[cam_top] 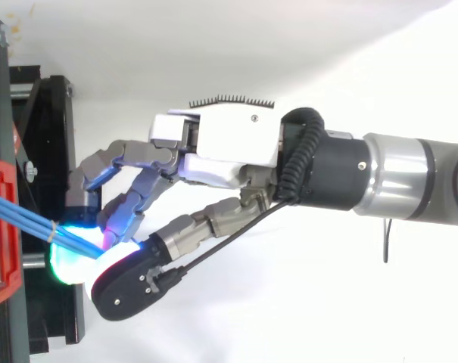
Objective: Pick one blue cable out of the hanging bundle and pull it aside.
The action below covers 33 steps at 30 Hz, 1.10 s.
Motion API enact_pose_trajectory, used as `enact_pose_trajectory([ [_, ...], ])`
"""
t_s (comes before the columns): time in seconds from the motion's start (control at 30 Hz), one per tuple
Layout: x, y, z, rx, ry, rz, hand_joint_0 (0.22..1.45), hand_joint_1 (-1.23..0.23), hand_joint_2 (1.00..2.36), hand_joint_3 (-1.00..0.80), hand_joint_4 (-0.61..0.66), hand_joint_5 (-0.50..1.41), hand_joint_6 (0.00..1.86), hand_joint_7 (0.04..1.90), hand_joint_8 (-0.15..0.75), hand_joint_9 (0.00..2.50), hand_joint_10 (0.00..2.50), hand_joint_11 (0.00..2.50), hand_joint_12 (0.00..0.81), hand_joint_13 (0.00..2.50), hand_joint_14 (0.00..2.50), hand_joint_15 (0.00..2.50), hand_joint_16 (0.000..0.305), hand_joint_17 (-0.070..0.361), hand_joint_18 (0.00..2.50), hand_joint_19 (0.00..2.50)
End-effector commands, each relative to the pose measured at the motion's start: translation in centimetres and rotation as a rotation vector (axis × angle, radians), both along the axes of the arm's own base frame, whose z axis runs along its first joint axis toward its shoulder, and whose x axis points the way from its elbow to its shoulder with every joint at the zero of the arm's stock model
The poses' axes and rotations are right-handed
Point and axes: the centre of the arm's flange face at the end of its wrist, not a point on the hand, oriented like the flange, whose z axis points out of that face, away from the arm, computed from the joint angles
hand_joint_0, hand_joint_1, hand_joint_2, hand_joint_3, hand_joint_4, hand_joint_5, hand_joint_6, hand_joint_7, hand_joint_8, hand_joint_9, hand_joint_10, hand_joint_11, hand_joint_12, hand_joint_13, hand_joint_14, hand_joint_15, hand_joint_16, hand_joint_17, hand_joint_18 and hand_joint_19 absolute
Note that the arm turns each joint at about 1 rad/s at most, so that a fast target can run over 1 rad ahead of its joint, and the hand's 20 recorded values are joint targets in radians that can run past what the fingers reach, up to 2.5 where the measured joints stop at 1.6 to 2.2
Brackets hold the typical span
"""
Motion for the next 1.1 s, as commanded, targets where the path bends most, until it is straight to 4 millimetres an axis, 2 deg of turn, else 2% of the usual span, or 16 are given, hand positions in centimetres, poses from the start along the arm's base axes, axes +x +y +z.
enact_pose_trajectory([
  [0.0, 0.4, 0.5, -0.3, 0.007, -0.024, 0.001, 0.57, -0.72, 1.0, -0.46, 0.15, -0.14, 0.84, 0.99, 0.388, 1.06, 0.02, 0.43, 0.375, 0.82, 0.01, 0.37, 0.045, 0.102, 0.67, 0.48],
  [0.3, 0.5, 0.5, 0.0, 0.007, -0.022, 0.001, 0.52, -0.64, 1.0, -0.5, 0.17, -0.11, 0.8, 0.96, 0.406, 1.15, 0.01, 0.45, 0.393, 0.9, 0.01, 0.38, 0.048, 0.109, 0.74, 0.5],
  [0.47, 0.7, 0.3, 0.4, 0.009, -0.027, 0.001, 0.52, -0.61, 1.0, -0.5, 0.2, -0.09, 0.7, 1.06, 0.406, 1.16, 0.01, 0.44, 0.395, 0.9, 0.01, 0.38, 0.049, 0.11, 0.74, 0.49],
  [0.6, 0.6, -0.1, 0.3, 0.006, -0.018, -0.002, 0.54, -0.6, 1.0, -0.5, 0.19, -0.09, 0.69, 1.07, 0.403, 1.17, 0.01, 0.44, 0.392, 0.9, 0.01, 0.38, 0.048, 0.109, 0.73, 0.5],
  [0.83, 0.5, -1.2, 0.6, -0.002, 0.012, -0.01, 0.56, -0.64, 1.0, -0.47, 0.18, -0.09, 0.68, 1.11, 0.402, 1.17, 0.02, 0.45, 0.388, 0.9, 0.01, 0.38, 0.047, 0.107, 0.73, 0.5],
  [0.93, 0.5, -1.4, 0.8, -0.021, 0.023, -0.017, 0.59, -0.69, 1.01, -0.41, 0.15, -0.11, 0.78, 1.02, 0.398, 1.16, 0.02, 0.47, 0.382, 0.9, 0.01, 0.39, 0.046, 0.104, 0.73, 0.5],
  [1.07, 0.5, -1.5, 0.9, -0.06, 0.022, -0.023, 0.6, -0.71, 1.01, -0.33, 0.13, -0.12, 0.8, 1.07, 0.4, 1.15, 0.02, 0.47, 0.382, 0.9, 0.02, 0.39, 0.046, 0.104, 0.73, 0.51],
])
